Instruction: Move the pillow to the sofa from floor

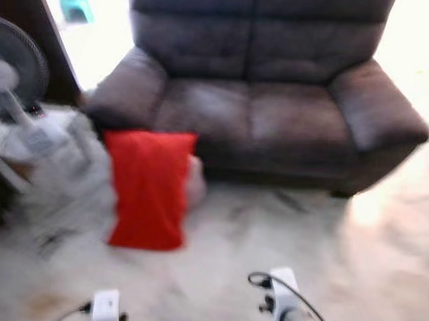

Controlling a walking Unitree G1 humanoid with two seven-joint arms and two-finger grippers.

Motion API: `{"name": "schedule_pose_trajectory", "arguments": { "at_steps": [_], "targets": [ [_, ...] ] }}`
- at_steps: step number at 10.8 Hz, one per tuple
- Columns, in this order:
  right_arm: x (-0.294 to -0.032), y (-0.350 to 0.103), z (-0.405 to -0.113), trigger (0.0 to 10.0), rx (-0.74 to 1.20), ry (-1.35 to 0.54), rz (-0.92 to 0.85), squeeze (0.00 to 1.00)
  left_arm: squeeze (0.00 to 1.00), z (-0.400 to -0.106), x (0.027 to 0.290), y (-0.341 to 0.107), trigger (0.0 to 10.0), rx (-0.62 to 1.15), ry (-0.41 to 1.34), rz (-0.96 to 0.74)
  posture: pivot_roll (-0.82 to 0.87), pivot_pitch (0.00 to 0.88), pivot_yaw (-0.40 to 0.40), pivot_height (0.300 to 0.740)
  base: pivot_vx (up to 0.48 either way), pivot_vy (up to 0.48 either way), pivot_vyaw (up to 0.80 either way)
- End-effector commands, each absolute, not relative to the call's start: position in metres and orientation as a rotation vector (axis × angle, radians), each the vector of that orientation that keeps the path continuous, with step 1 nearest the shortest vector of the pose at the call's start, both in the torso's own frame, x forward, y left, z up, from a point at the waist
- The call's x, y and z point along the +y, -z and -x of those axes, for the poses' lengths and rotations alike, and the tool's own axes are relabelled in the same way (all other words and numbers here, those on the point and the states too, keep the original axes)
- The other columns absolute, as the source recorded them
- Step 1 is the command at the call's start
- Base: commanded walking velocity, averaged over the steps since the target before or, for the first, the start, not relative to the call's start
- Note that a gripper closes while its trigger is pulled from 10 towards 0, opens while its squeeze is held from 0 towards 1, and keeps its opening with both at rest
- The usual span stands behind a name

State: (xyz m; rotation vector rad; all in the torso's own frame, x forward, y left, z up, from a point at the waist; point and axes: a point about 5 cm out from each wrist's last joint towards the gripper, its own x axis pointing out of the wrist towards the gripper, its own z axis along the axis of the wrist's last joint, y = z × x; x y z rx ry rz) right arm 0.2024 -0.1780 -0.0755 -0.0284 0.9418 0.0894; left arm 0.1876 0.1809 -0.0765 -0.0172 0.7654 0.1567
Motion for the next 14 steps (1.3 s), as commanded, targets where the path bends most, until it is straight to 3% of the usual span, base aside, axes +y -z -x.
{"name": "schedule_pose_trajectory", "arguments": {
  "at_steps": [1, 5, 9, 14],
  "targets": [
    [-0.176, 0.079, -0.197, 10.0, 0.962, -0.094, 0.022, 0.00, 0.00, -0.184, 0.182, 0.078, 10.0, 0.766, -0.177, 0.051, 0.08, 0.093, -0.051, 0.740, 0.000, 0.000, 0.00],
    [-0.200, 0.076, -0.195, 10.0, 0.969, -0.086, 0.063, 0.00, 0.00, -0.184, 0.185, 0.078, 10.0, 0.774, -0.191, 0.039, 0.08, 0.093, -0.051, 0.740, 0.000, 0.000, 0.00],
    [-0.185, 0.082, -0.189, 10.0, 0.975, -0.080, 0.026, 0.00, 0.00, -0.185, 0.187, 0.077, 10.0, 0.771, -0.194, 0.039, 0.09, 0.099, -0.052, 0.740, 0.060, 0.000, 0.20],
    [-0.176, 0.080, -0.195, 10.0, 0.966, -0.102, 0.051, 0.00, 0.00, -0.185, 0.186, 0.077, 10.0, 0.771, -0.191, 0.034, 0.09, 0.099, -0.057, 0.740, 0.256, 0.000, 0.00]
  ]
}}
